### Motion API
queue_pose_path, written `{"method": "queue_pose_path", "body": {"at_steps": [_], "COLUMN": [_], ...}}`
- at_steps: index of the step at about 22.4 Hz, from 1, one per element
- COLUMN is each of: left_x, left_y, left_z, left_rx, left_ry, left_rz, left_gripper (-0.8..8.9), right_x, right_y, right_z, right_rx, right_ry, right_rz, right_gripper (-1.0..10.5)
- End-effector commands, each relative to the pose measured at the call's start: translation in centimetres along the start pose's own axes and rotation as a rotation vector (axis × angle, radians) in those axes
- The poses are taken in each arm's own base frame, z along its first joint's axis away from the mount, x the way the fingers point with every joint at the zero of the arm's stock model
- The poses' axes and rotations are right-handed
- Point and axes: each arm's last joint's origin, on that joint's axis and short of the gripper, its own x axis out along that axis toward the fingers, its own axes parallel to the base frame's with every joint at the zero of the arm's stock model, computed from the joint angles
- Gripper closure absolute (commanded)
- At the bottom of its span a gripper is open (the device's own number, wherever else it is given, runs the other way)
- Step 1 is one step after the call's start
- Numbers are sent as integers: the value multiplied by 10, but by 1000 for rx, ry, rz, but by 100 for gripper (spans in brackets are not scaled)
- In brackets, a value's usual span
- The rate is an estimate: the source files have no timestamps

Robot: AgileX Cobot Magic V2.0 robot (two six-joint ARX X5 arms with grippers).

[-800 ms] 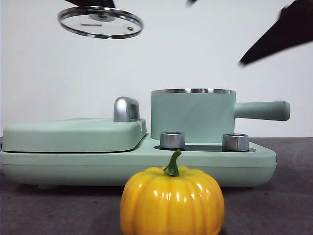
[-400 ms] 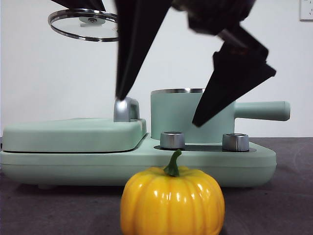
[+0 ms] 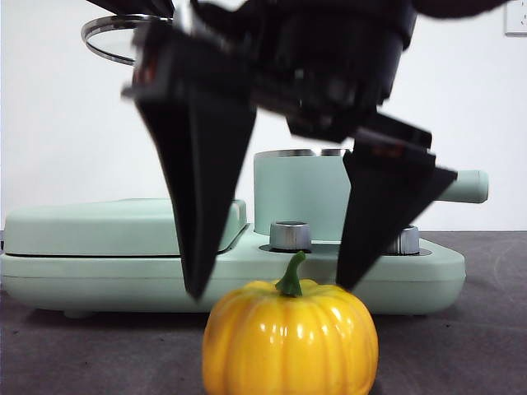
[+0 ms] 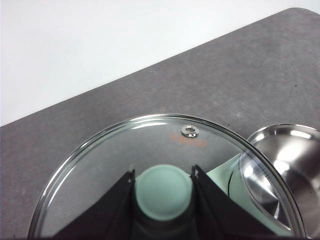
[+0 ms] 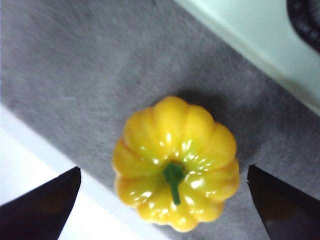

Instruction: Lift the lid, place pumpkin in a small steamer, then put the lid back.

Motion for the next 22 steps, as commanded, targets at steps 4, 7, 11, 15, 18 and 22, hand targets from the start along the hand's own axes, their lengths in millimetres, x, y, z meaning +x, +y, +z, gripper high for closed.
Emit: {"method": "queue_pose_path", "body": {"at_steps": [4, 7, 11, 15, 18, 22], "left_x": [-8, -8, -8, -8, -8, -9], "left_y": [0, 0, 0, 0, 2, 8], "left_z": [12, 12, 12, 12, 12, 12], "left_rx": [3, -4, -4, -4, -5, -13], "left_ry": [-64, -64, -63, -63, -63, -66], "left_rz": [5, 5, 6, 6, 11, 30], "left_gripper": [804, 804, 804, 804, 804, 804], "right_x": [21, 34, 43, 41, 28, -11], "right_y": [6, 6, 6, 5, 5, -1], "right_z": [3, 3, 3, 4, 12, 37], "right_rx": [-18, -41, -44, -38, -50, -86], "right_ry": [62, 112, 133, 140, 160, 180], "right_rz": [-29, -26, -34, -34, -46, -60], "right_gripper": [382, 383, 501, 582, 582, 582]}}
